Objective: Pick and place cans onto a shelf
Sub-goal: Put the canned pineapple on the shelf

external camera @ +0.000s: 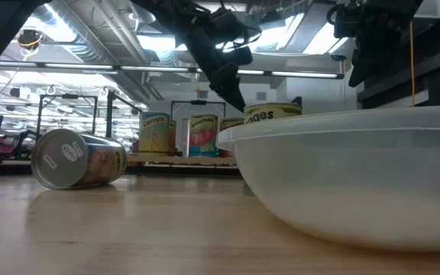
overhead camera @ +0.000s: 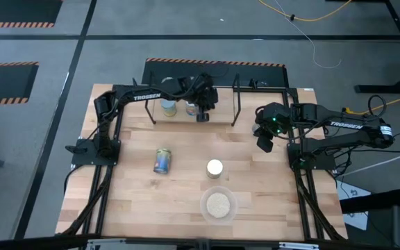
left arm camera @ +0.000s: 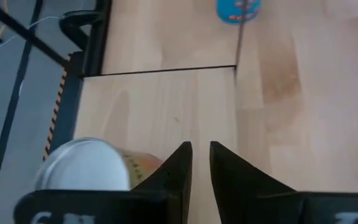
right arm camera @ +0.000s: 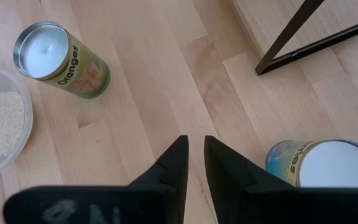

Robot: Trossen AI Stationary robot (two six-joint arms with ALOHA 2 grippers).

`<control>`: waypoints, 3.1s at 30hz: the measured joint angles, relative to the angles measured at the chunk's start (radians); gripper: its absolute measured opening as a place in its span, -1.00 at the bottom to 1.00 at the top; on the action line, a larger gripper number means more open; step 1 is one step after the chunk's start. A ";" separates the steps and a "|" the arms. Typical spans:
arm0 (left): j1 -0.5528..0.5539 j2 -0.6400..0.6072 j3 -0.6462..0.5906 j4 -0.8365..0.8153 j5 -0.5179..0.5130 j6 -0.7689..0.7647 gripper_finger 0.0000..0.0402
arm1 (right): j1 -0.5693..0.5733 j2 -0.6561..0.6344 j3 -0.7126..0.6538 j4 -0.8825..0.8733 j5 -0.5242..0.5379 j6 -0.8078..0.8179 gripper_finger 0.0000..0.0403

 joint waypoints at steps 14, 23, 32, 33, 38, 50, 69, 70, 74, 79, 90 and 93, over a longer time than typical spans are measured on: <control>-0.036 0.000 0.000 -0.085 -0.009 -0.002 -0.84 | 0.000 0.000 0.000 0.000 0.000 0.000 -0.71; -0.025 0.000 0.000 -0.085 -0.119 0.000 -0.95 | 0.000 0.000 0.000 0.000 0.000 0.000 -0.71; 0.021 0.000 0.000 -0.082 -0.128 -0.001 -0.99 | 0.000 0.000 0.000 0.000 0.000 0.000 -0.71; 0.026 0.000 0.000 -0.081 -0.128 -0.001 -0.99 | 0.000 0.000 0.000 0.000 0.000 0.000 -0.71; 0.044 0.004 0.000 -0.072 -0.126 -0.008 -0.99 | 0.000 0.000 0.000 0.000 0.000 -0.001 -0.71; 0.061 0.051 0.000 -0.016 -0.141 -0.008 -0.98 | 0.000 0.000 0.000 0.000 0.000 -0.004 -0.71; 0.041 0.028 0.000 0.037 -0.223 -0.009 -0.99 | 0.000 0.000 0.000 0.003 0.000 -0.022 -0.71; 0.037 0.024 0.000 0.034 -0.220 -0.008 -0.99 | 0.000 0.000 0.000 0.004 0.000 -0.022 -0.71; 0.016 0.021 0.000 0.062 -0.211 -0.008 -0.99 | 0.000 0.000 0.000 0.004 0.000 -0.022 -0.71; 0.008 0.021 0.000 0.125 -0.171 -0.003 -0.99 | 0.000 0.000 0.000 0.004 0.000 -0.022 -0.71; 0.028 0.033 0.000 0.244 -0.156 -0.013 -1.00 | 0.000 0.000 0.000 0.004 0.000 -0.022 -0.71; 0.032 0.049 0.001 0.266 -0.125 -0.014 -0.99 | 0.000 0.000 0.000 0.004 0.000 -0.023 -0.71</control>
